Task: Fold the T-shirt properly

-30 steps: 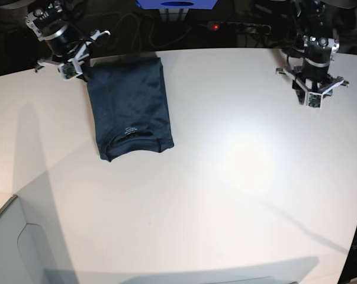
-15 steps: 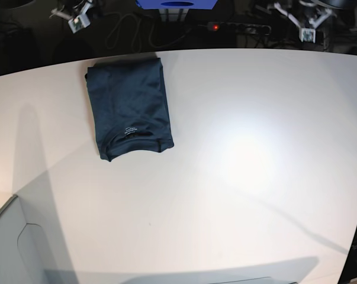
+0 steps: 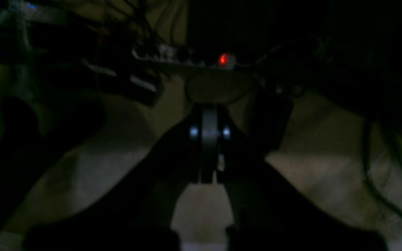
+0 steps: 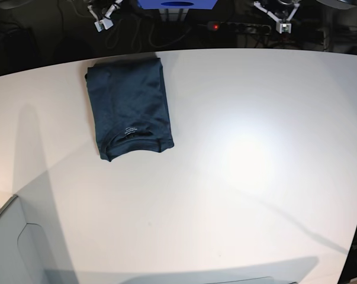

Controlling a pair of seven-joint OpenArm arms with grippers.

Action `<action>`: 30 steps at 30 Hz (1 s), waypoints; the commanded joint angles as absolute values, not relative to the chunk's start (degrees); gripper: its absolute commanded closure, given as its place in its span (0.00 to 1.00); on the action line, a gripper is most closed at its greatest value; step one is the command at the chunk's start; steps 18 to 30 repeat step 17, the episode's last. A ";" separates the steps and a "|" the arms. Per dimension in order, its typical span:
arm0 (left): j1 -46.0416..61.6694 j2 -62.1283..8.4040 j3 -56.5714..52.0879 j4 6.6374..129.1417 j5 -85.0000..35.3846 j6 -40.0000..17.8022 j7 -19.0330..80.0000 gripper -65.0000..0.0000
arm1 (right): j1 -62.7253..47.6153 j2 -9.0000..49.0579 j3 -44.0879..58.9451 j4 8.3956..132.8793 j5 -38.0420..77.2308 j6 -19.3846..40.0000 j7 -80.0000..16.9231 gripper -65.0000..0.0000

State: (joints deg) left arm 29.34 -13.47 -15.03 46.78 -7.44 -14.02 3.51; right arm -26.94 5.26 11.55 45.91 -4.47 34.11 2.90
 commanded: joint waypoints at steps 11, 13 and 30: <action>13.49 -11.30 2.07 14.81 -7.43 -13.32 -10.77 1.00 | -20.79 3.56 6.55 32.22 -4.18 -3.91 6.99 1.00; 13.49 -10.07 3.12 14.81 -7.52 -13.23 -9.71 1.00 | -19.38 2.51 4.18 30.02 -4.18 -8.92 6.99 1.00; 12.70 -8.13 3.47 14.81 -7.34 -13.23 -8.66 1.00 | -18.24 1.63 0.66 27.91 -4.18 -16.40 6.99 1.00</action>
